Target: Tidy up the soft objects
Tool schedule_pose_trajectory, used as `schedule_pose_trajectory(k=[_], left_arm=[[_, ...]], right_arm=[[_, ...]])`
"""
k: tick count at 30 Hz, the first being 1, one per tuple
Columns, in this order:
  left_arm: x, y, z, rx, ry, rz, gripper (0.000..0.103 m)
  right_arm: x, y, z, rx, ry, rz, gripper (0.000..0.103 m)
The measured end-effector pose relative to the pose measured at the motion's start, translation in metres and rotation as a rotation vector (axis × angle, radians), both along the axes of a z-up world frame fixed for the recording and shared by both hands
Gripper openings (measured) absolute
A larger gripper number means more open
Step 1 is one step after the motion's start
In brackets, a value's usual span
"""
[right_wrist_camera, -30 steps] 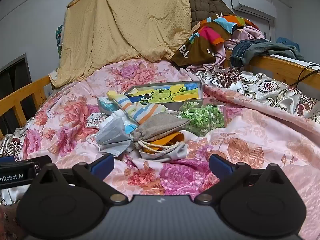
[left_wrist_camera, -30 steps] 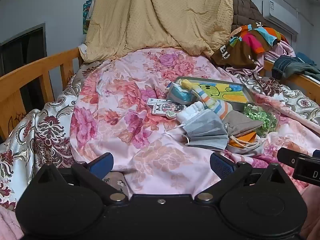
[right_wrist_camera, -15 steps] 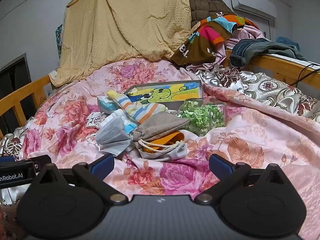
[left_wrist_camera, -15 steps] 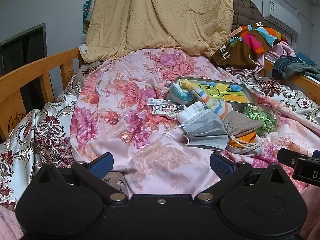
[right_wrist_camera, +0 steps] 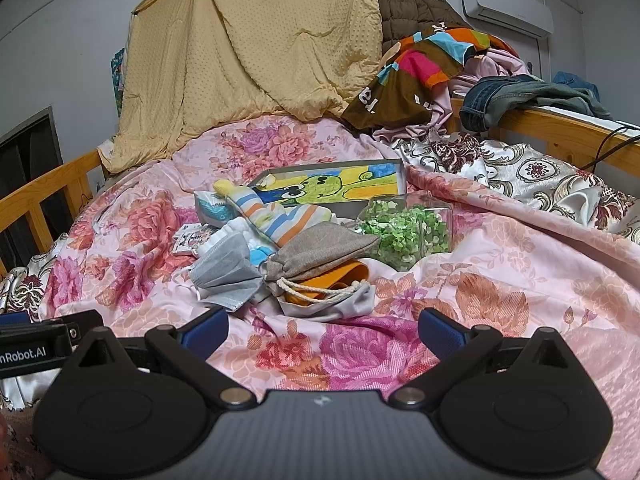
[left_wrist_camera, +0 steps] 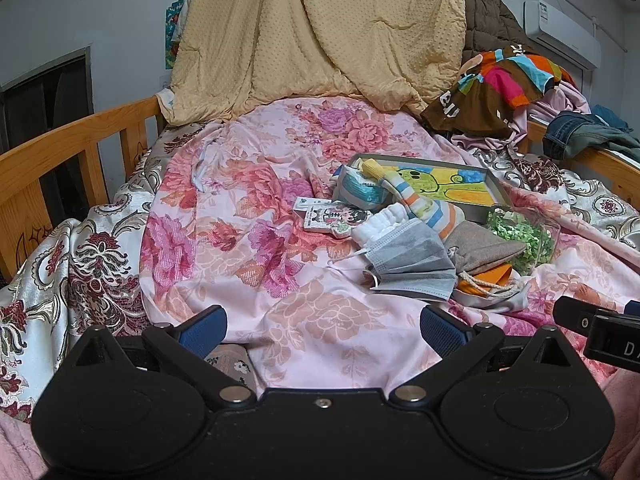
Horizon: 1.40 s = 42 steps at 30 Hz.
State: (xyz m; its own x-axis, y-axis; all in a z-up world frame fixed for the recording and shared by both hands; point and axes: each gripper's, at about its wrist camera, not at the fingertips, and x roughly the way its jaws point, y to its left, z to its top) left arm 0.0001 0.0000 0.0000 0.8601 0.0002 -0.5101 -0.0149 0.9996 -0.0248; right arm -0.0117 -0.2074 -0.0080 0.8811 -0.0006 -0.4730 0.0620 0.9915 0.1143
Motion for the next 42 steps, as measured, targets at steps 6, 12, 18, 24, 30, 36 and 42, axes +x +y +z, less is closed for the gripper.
schedule_pose_trajectory(k=[6,12,18,24,30,36,42], left_arm=[[0.0,-0.0001,0.0,0.001,0.0,0.0,0.102],[0.0001,0.0002,0.0001,0.001,-0.001,0.002,0.102],[0.0002,0.0003,0.0,0.001,-0.002,0.002,0.102],[0.0002,0.0003,0.0001,0.001,-0.002,0.003,0.102],[0.0002,0.0003,0.0001,0.001,-0.002,0.002,0.102],[0.0003,0.0003,0.0,0.002,-0.001,0.003,0.102],[0.0007,0.0032,0.0002,0.003,-0.001,0.007,0.102]], right_arm=[[0.0007,-0.0003,-0.0005,0.0,0.001,0.0,0.103],[0.0007,-0.0003,-0.0009,0.006,0.003,0.0,0.103],[0.0013,-0.0007,-0.001,0.006,0.004,0.0,0.103],[0.0017,-0.0006,-0.0014,0.007,0.005,0.001,0.103],[0.0017,0.0001,-0.0021,0.008,0.006,0.001,0.103],[0.0018,0.0006,-0.0023,0.008,0.007,0.001,0.103],[0.0021,0.0009,-0.0022,0.009,0.008,0.001,0.103]])
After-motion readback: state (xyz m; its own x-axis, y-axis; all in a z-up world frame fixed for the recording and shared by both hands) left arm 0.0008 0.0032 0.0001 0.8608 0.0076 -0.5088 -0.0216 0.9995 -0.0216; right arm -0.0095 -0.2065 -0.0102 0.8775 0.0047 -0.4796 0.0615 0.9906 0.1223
